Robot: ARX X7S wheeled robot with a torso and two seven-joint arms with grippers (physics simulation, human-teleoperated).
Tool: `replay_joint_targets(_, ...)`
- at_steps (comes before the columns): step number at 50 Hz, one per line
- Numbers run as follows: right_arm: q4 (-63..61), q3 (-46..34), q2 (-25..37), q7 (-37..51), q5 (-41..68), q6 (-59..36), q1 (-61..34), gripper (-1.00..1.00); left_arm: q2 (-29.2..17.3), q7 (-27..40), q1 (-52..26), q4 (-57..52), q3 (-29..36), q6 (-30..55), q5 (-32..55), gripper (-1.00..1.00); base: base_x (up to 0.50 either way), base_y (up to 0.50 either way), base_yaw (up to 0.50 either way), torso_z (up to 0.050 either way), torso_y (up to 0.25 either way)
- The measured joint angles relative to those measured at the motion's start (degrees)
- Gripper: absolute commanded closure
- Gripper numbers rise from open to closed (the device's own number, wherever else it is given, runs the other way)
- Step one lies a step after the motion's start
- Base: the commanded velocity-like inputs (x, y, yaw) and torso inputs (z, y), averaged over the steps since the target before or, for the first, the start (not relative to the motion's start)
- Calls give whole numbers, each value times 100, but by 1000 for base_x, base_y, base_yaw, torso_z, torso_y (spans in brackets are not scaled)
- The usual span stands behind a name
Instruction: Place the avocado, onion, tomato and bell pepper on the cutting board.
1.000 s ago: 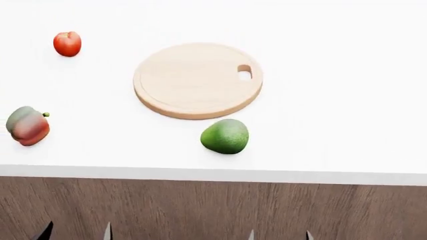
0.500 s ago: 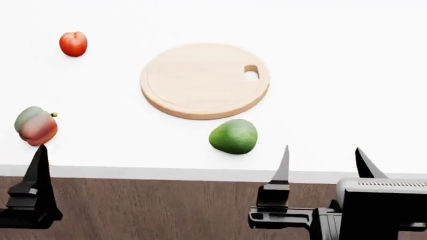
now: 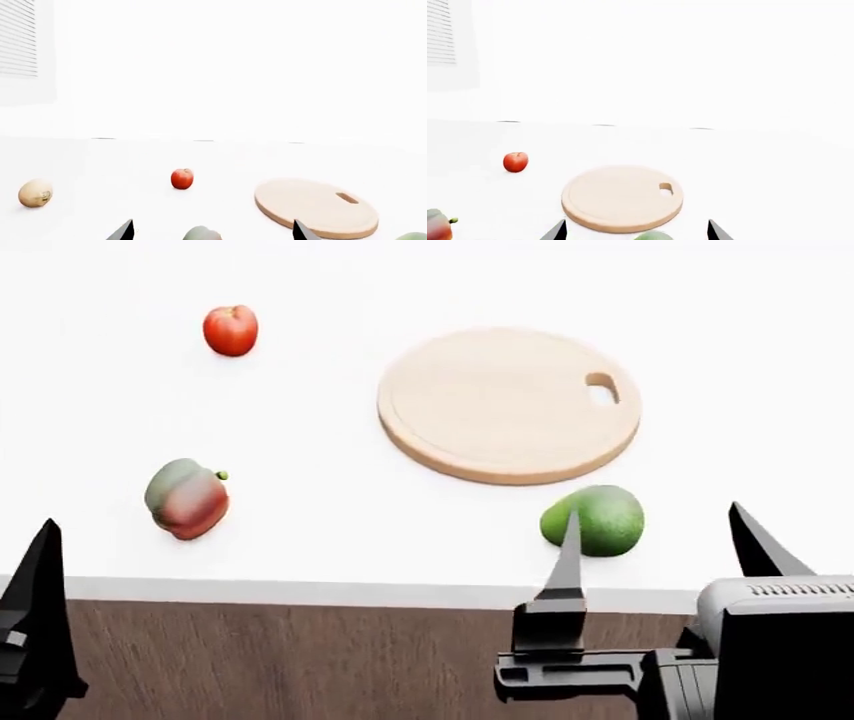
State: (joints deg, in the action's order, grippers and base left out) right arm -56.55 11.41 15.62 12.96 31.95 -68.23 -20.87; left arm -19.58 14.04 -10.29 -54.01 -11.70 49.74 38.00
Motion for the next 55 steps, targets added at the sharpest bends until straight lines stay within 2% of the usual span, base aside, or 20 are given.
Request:
replay_joint_targets(26,-214,639,148,309,1128,-1220,-896,-100,15,258,-218,-94,126,77,205,-100,499,4,0,0,0)
replay_joint_targets(33,-112,955,262,729,1906,-1647,-1240,-100,45,309,-139,-111,153,6,210,-100,69,0,0,0,2)
replay_joint_targets(39,658,814,1001,2163,4107,-1713,-1837,-100,64,346,-89,-125,184,-52,219,-100,0,0,0,0,0)
replay_joint_targets(44,1204,618,1647,2870,5543,-1718,-2266,-100,76,386,-62,-138,220,-87,225,-100,0,0,0,0,0)
replay_joint_targets(50,1725,363,2413,3112,6719,-1828,-2842,-100,86,449,-63,-159,259,-98,259,-100,0,0,0,0,0)
replay_joint_targets(55,1993,170,2955,2867,7178,-1945,-3233,-100,88,486,-88,-147,286,-110,295,-100,0,0,0,0,0)
